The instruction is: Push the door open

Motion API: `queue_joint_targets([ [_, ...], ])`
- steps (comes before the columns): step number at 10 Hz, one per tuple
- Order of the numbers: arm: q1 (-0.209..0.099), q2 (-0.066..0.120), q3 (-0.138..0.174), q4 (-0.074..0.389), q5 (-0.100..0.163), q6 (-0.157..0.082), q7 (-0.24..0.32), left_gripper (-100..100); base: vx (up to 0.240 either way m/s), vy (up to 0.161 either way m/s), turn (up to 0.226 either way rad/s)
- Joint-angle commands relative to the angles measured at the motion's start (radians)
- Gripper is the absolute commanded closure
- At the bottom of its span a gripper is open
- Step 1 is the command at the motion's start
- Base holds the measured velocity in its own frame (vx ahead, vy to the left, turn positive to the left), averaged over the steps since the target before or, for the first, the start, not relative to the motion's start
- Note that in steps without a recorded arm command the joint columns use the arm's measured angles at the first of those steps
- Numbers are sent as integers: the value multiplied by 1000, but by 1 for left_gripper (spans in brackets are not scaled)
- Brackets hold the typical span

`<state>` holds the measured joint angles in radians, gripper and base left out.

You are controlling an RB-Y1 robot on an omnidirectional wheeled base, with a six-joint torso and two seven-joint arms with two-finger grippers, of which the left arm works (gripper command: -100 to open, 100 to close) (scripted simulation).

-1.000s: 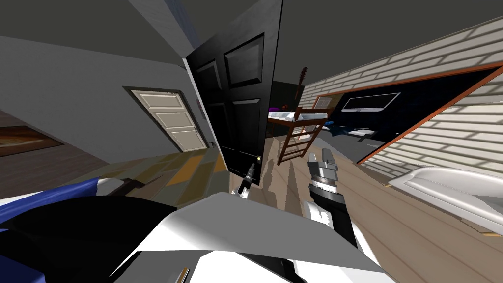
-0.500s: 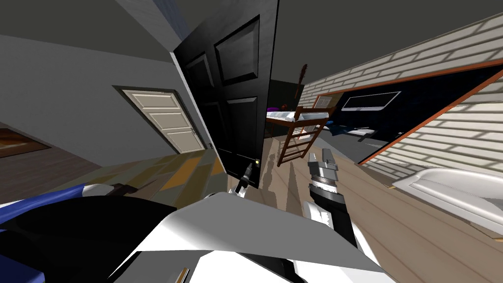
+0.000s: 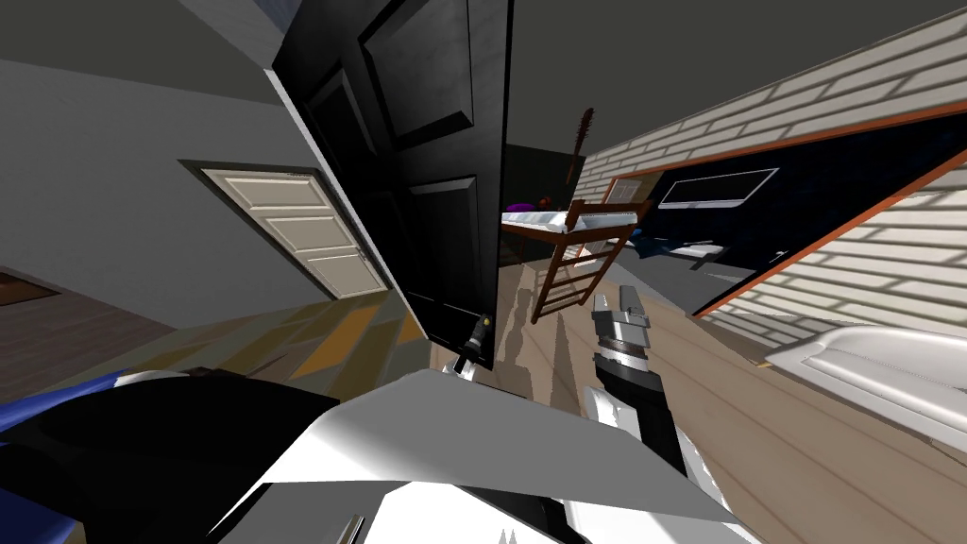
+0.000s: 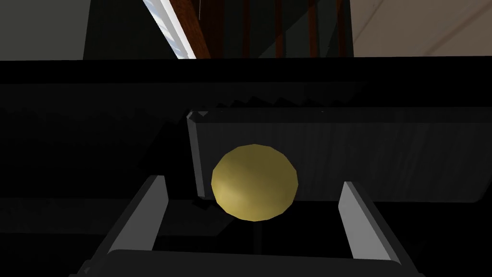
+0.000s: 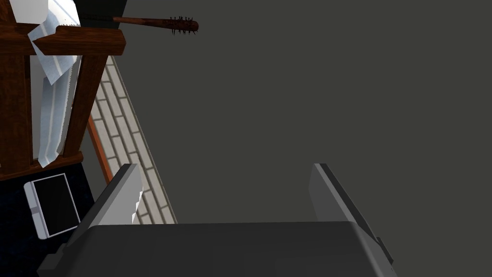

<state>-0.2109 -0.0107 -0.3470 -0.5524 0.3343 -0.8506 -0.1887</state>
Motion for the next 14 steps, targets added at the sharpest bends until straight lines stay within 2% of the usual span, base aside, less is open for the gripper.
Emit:
queue_joint_targets([
  [1, -2, 1, -1, 1, -1, -1, 1, 100, -18, -1, -16],
  [6, -2, 1, -1, 1, -1, -1, 1, 100, -15, 5, -3],
  [7, -2, 24, 17, 4, 7, 2, -3, 100, 105, -54, 38],
  [10, -6, 40, 43, 5, 19, 3, -7, 100, 155, -106, 60],
  [12, -6, 40, 43, 5, 19, 3, -7, 100, 101, -55, 9],
  [13, -9, 46, 68, 7, 29, 4, -11, 100, 140, -93, 74],
  [14, 10, 53, 47, -25, 21, 18, -18, -100, -53, -61, 122],
])
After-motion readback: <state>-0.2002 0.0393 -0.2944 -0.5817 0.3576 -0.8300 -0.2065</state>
